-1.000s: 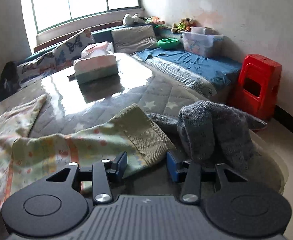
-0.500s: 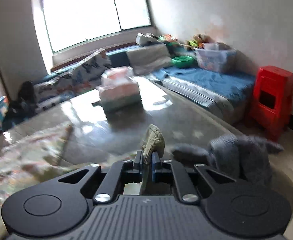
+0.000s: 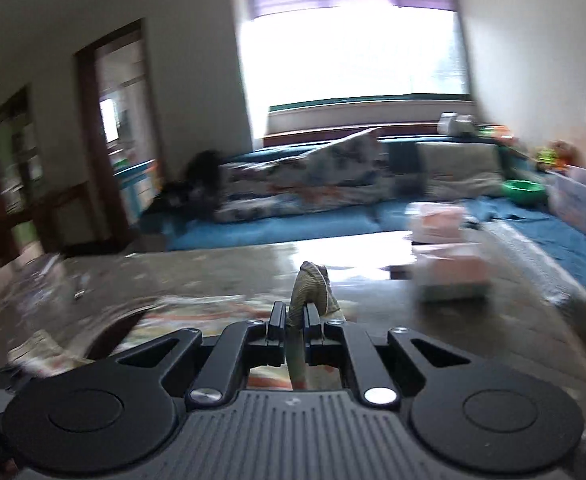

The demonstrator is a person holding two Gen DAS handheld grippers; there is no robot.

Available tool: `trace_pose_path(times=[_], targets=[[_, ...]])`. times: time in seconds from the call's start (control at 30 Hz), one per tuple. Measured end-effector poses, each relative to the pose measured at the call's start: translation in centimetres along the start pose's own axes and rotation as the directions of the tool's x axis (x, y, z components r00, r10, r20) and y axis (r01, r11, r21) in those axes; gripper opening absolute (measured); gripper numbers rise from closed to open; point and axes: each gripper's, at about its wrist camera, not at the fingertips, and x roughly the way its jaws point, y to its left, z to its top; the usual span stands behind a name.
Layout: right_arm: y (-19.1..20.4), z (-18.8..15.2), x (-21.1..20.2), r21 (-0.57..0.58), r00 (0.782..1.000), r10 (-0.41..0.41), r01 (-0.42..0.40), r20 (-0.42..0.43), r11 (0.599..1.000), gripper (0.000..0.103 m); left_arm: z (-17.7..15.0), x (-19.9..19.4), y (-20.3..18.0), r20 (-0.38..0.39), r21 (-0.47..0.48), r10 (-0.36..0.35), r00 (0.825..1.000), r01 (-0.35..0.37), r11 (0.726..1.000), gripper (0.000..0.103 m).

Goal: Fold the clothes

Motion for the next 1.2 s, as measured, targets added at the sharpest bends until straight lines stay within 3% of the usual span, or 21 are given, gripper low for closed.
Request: trace_pose_path(times=[0.3,0.57,0.7,0.77,0.87,1.03,1.2], targets=[[9.2,-0.8,4.9,-0.155,0.974,0.195,-0.211,-0.112,0.965,0.007,-0.4,-1.8,4.5,0.033,-0.098,0.084,0.996,-0.08,0.992,0.103],[14.1,-3.7,6.3,-0.232,0.915,0.308,-0.368,-0.26,0.9,0.008,-0.2,-2.4,6.3,0.045,-0.135,0.131,0.99,-0.123,0.983,0.103],[15.0,-4.5,6.2,-0.239,0.886,0.343,-0.422,-0.311,0.874,0.015,0.1,-2.1,6.6,0.035,-0.158,0.132,0.991,-0.125,0.98,0.103],[14.1,-4.7,5.7,-0.244,0.892,0.322,-0.405,-0.317,0.881,0.016,0.2,-1.9,6.4,0.03,-0.16,0.131,0.991,-0.125,0.979,0.103],[12.7,-4.9,5.0,-0.251,0.9,0.29,-0.378,-0.326,0.891,0.027,0.3,-1.5,6.1,0.03,-0.15,0.119,0.992,-0.113,0.982,0.103],[10.3,-5.4,3.8,-0.261,0.911,0.231,-0.328,-0.342,0.908,0.027,0.5,-0.9,4.8,0.03,-0.118,0.093,0.995,-0.088,0.989,0.103],[5.6,-7.3,3.5,-0.205,0.913,0.123,-0.216,-0.388,0.955,0.027,0.7,0.0,3.3,0.025,-0.085,0.058,0.998,-0.056,0.995,0.103]])
